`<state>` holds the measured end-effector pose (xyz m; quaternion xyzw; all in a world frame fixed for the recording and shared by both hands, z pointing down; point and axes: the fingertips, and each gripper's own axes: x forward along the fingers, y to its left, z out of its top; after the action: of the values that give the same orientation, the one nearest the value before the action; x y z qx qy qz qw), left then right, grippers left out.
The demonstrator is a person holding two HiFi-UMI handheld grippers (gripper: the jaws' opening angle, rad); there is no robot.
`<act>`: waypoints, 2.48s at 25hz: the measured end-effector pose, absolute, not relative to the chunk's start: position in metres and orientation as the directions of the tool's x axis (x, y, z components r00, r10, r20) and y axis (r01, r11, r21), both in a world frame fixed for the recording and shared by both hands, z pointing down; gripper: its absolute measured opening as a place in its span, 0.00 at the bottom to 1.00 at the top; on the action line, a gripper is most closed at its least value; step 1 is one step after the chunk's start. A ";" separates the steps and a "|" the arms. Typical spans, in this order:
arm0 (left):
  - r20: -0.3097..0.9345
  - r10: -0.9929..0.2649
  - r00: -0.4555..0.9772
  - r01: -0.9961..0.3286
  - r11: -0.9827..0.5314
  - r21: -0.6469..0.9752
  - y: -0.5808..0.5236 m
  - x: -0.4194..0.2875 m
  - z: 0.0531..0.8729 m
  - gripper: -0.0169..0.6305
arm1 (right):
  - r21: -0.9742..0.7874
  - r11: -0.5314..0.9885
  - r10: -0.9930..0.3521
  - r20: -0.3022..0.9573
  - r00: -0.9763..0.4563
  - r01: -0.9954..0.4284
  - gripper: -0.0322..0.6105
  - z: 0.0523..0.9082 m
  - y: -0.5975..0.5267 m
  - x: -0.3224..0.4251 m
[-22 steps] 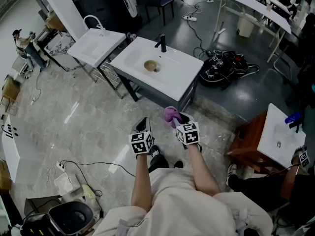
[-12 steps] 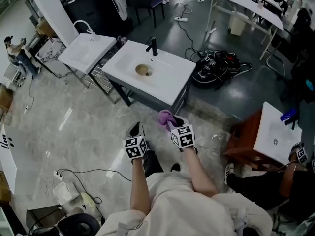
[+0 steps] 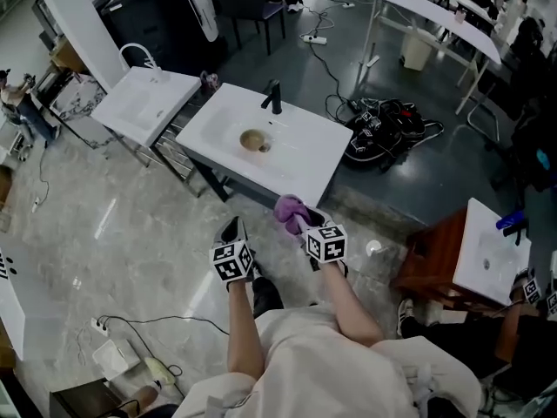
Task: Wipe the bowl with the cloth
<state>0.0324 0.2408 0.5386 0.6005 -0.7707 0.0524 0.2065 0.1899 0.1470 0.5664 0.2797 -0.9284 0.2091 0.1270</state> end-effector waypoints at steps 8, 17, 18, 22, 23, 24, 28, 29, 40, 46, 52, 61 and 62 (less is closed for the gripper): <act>0.359 -0.908 -0.214 -0.930 0.302 0.209 0.176 -0.069 0.518 0.04 | -0.298 0.772 -0.449 0.369 -0.814 -0.561 0.19 0.560 0.092 0.112; 0.366 -0.920 -0.142 -0.958 0.221 0.182 0.135 -0.169 0.508 0.04 | -0.302 0.723 -0.531 0.332 -0.780 -0.621 0.19 0.541 0.045 0.031; 0.365 -0.922 -0.134 -0.961 0.210 0.179 0.133 -0.177 0.507 0.04 | -0.301 0.720 -0.537 0.329 -0.777 -0.625 0.19 0.541 0.045 0.023; 0.370 -0.923 -0.104 -0.965 0.184 0.189 0.129 -0.194 0.510 0.04 | -0.286 0.717 -0.542 0.344 -0.767 -0.635 0.19 0.545 0.048 0.006; 0.372 -0.923 -0.096 -0.965 0.178 0.194 0.129 -0.195 0.513 0.04 | -0.279 0.723 -0.536 0.351 -0.768 -0.632 0.19 0.547 0.049 0.004; 0.375 -0.923 -0.089 -0.964 0.174 0.199 0.129 -0.195 0.517 0.04 | -0.272 0.729 -0.530 0.357 -0.769 -0.629 0.19 0.549 0.050 0.002; 0.396 -0.916 -0.067 -0.962 0.164 0.218 0.125 -0.197 0.531 0.04 | -0.267 0.714 -0.543 0.372 -0.753 -0.647 0.19 0.557 0.044 0.001; 0.401 -0.914 -0.061 -0.962 0.161 0.220 0.124 -0.198 0.533 0.04 | -0.268 0.706 -0.552 0.374 -0.746 -0.656 0.19 0.558 0.040 0.002; 0.402 -0.915 -0.018 -0.966 0.119 0.229 0.068 -0.228 0.536 0.04 | -0.285 0.722 -0.539 0.339 -0.771 -0.630 0.19 0.553 -0.026 0.000; 0.440 -0.895 0.068 -0.981 0.021 0.192 0.006 -0.223 0.544 0.04 | -0.288 0.691 -0.580 0.325 -0.747 -0.663 0.19 0.555 -0.062 0.013; 0.464 -0.881 0.097 -0.989 -0.032 0.146 -0.062 -0.243 0.523 0.04 | -0.306 0.670 -0.578 0.358 -0.733 -0.677 0.19 0.549 -0.105 -0.002; 0.524 -0.832 0.181 -0.982 -0.122 0.147 -0.118 -0.239 0.531 0.04 | -0.271 0.733 -0.493 0.421 -0.761 -0.624 0.19 0.560 -0.145 -0.036; 0.527 -0.830 0.184 -0.981 -0.118 0.157 -0.120 -0.238 0.534 0.04 | -0.276 0.735 -0.484 0.426 -0.764 -0.619 0.19 0.561 -0.146 -0.037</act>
<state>-0.2382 -0.1195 0.5336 0.7312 -0.6190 0.1569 0.2400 -0.0369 -0.1465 0.5610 0.3010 -0.9166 0.2048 0.1650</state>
